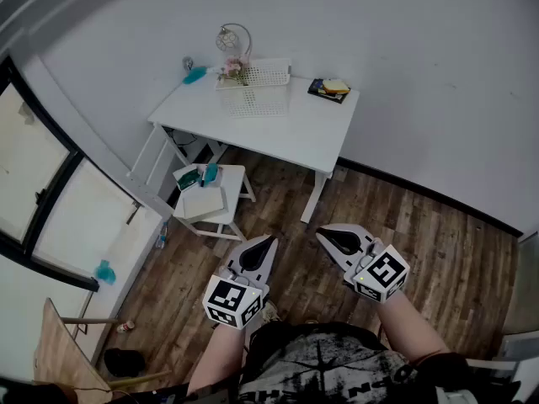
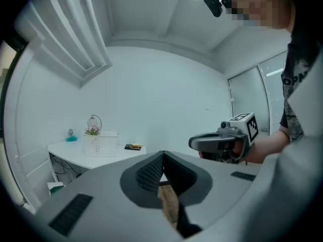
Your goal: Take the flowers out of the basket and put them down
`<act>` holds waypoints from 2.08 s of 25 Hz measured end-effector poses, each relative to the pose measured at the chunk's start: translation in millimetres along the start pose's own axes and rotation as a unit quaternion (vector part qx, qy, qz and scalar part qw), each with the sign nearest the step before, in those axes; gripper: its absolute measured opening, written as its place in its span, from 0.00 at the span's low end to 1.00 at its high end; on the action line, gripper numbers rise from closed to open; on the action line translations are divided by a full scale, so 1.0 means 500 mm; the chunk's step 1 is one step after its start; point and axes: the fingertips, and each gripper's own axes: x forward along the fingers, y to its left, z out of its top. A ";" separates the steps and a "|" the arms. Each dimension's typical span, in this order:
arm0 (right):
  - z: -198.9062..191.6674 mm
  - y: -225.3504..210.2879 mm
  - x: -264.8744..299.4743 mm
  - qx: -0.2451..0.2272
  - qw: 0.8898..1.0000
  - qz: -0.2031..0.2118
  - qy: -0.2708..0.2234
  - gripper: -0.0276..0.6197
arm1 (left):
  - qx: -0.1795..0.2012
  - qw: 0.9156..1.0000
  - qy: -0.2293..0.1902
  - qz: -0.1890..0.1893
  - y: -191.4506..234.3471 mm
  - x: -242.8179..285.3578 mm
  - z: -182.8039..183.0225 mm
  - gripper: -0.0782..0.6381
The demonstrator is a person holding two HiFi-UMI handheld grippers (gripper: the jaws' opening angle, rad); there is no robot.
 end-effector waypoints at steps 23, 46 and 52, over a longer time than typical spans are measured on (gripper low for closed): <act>-0.018 -0.044 0.046 0.050 0.999 0.012 -0.017 0.07 | -0.032 0.999 0.005 0.005 0.055 0.041 -0.023 0.13; -0.039 -0.177 0.470 0.046 0.998 -0.042 -0.004 0.07 | -0.046 0.996 0.016 -0.068 0.501 0.184 0.008 0.13; -0.048 -0.214 0.540 0.040 0.997 -0.069 -0.002 0.07 | -0.049 0.994 0.022 -0.090 0.580 0.216 -0.009 0.13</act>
